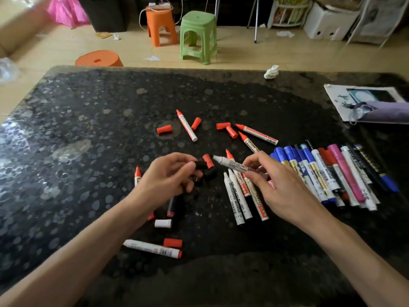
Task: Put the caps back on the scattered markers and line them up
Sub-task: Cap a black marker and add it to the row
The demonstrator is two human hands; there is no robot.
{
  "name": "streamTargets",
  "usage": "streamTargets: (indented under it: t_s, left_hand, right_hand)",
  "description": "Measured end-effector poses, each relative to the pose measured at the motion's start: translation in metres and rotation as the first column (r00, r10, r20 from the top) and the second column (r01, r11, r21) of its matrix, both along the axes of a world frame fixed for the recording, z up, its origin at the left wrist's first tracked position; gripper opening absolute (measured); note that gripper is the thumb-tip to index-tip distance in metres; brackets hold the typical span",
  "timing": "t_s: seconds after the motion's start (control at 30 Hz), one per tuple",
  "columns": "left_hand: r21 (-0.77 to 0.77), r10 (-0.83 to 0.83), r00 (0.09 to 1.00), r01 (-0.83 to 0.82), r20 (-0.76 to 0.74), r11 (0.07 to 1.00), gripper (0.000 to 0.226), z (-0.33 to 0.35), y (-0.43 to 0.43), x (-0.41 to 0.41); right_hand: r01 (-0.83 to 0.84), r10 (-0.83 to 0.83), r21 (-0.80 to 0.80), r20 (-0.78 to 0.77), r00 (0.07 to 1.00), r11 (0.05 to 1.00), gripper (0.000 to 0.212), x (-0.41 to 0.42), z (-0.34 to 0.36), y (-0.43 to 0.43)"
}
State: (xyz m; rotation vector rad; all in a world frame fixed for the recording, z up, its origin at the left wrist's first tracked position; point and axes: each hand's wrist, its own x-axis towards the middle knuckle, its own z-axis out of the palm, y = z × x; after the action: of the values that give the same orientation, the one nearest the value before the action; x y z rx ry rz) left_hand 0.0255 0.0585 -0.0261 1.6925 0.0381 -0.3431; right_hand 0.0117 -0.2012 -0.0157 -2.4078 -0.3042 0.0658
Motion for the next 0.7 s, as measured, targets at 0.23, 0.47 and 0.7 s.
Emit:
streamTargets:
  t_s: [0.23, 0.47, 0.7]
  left_hand:
    - [-0.024, 0.007, 1.0, -0.008, -0.03, 1.0, 0.02, 0.0034, 0.0055, -0.0013]
    - [-0.009, 0.011, 0.999, -0.011, -0.032, 1.0, 0.02, 0.0049, 0.0066, -0.0023]
    - [0.003, -0.001, 1.0, 0.001, -0.017, 1.0, 0.02, 0.0069, 0.0065, -0.0034]
  right_hand:
    - [-0.013, 0.014, -0.009, 0.09, 0.996, 1.0, 0.01, 0.0034, -0.0031, 0.0033]
    - [-0.041, 0.046, -0.046, 0.125, 0.991, 0.998, 0.012, 0.003, -0.0044, 0.0056]
    - [-0.062, 0.081, -0.113, 0.172, 0.982, 0.992, 0.011, 0.0016, -0.0039, 0.0075]
